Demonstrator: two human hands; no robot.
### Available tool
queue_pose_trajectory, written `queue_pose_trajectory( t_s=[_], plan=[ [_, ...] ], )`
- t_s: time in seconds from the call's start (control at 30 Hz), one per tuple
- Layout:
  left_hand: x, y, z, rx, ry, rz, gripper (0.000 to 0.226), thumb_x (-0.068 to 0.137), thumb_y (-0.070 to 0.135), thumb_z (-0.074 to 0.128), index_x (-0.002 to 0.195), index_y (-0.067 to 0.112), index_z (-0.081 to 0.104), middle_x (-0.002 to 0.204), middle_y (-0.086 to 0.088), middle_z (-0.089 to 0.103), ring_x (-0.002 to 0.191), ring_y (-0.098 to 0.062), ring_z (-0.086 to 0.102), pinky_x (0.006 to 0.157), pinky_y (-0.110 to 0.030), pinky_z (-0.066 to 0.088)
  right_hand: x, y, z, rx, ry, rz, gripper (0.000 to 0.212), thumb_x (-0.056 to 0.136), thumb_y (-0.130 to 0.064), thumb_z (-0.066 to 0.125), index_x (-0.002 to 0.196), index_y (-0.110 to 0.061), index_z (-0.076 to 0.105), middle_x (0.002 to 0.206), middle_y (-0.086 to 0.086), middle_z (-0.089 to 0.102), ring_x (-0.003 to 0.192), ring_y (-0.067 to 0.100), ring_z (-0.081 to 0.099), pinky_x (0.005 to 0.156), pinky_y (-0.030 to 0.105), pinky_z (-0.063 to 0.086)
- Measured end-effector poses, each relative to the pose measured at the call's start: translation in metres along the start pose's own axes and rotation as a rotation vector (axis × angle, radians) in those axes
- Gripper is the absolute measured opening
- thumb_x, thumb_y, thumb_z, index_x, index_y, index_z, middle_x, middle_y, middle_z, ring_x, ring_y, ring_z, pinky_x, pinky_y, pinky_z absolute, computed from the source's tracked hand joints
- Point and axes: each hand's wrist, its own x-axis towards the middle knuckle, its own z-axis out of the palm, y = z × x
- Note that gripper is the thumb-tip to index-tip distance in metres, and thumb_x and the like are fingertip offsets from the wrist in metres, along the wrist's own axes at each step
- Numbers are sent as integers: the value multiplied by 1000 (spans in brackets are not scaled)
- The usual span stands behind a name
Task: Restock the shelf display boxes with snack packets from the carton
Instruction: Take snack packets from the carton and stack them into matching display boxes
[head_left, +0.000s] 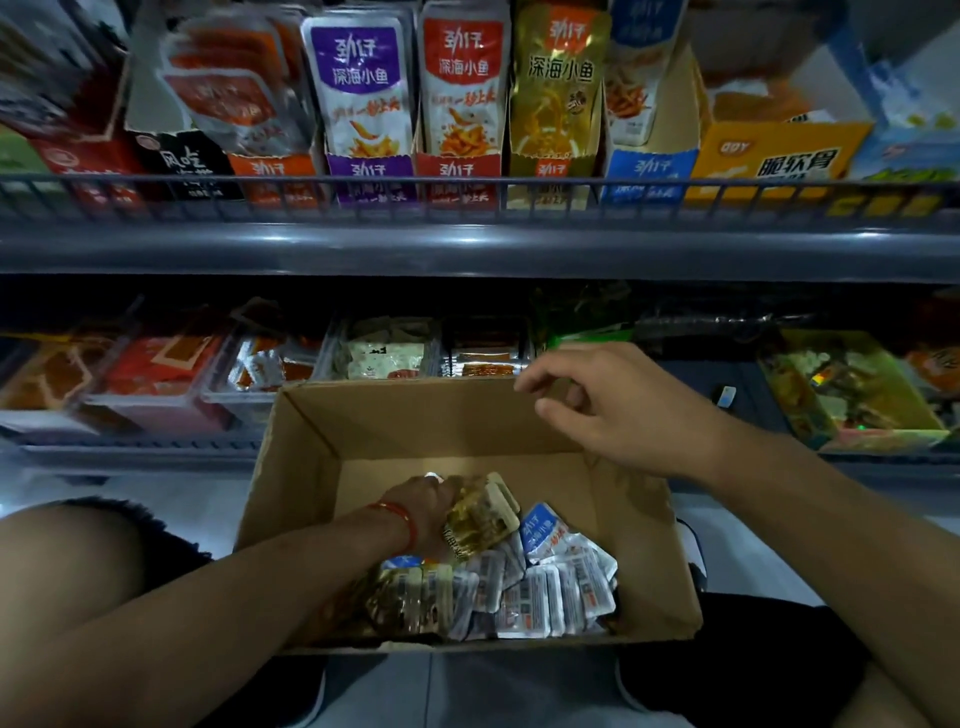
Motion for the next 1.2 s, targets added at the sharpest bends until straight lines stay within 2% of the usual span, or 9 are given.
queue_pose_trajectory(
  t_s=[0.17,0.3,0.4,0.47,0.63,0.73,0.87,1.0,1.2],
  plan=[
    [4,-4,-19,-378,23,-86,28,76,30,82,94,18,64,105,-5,71,92,-20,68,83,-34,58,3,6,1,-18,-86,14,23,98,-26,64,120,-27,71,99,-20,64,79,-3,62,70,12,49],
    [-32,18,-63,-1121,35,-94,35,82,11,81,112,4,64,93,-9,74,67,-15,70,53,-24,54,8,10,13,-76,-275,18,41,91,-39,73,130,-31,63,112,-18,62,97,-3,60,86,22,53],
    [-70,38,-96,-1537,-84,-19,29,83,16,77,105,1,63,84,-9,73,66,-17,67,51,-23,52,8,6,25,-142,-348,61,80,82,-59,73,149,-32,39,144,-10,46,132,10,43,109,33,41],
    [-87,41,-109,-1638,-106,3,22,92,19,69,107,3,64,87,-11,67,67,-18,62,53,-23,51,9,2,26,-102,-288,57,81,82,-58,74,150,-34,36,147,-10,46,127,7,46,104,29,43],
    [-104,39,-131,-1717,-24,50,19,98,20,60,102,2,63,82,-15,66,64,-19,63,59,-23,56,7,-9,14,69,-167,55,71,84,-53,75,145,-40,42,126,-14,60,103,0,59,85,28,57],
    [-107,42,-134,-1646,93,104,37,92,37,68,101,2,67,84,-15,69,70,-23,66,65,-31,57,4,-13,12,81,-50,44,41,95,-33,69,133,-32,54,108,-16,65,92,-3,63,77,28,57],
    [-99,34,-130,-1085,488,137,39,80,38,81,108,20,63,99,0,69,87,-14,67,73,-31,57,4,-15,-4,457,92,257,22,97,-11,66,119,-16,63,101,3,74,93,14,73,79,39,63],
    [-101,36,-131,-1067,327,215,14,88,26,76,95,19,66,100,-1,76,97,-19,71,88,-39,59,1,-17,-16,718,127,323,23,94,-1,66,113,-15,64,98,0,78,91,19,76,72,33,64],
    [-108,42,-136,-1126,383,365,3,93,11,69,95,10,67,90,-11,77,82,-26,75,77,-41,63,-4,-15,-33,532,337,276,11,92,-16,71,103,-18,73,95,-5,77,88,13,74,73,29,61]
  ],
)
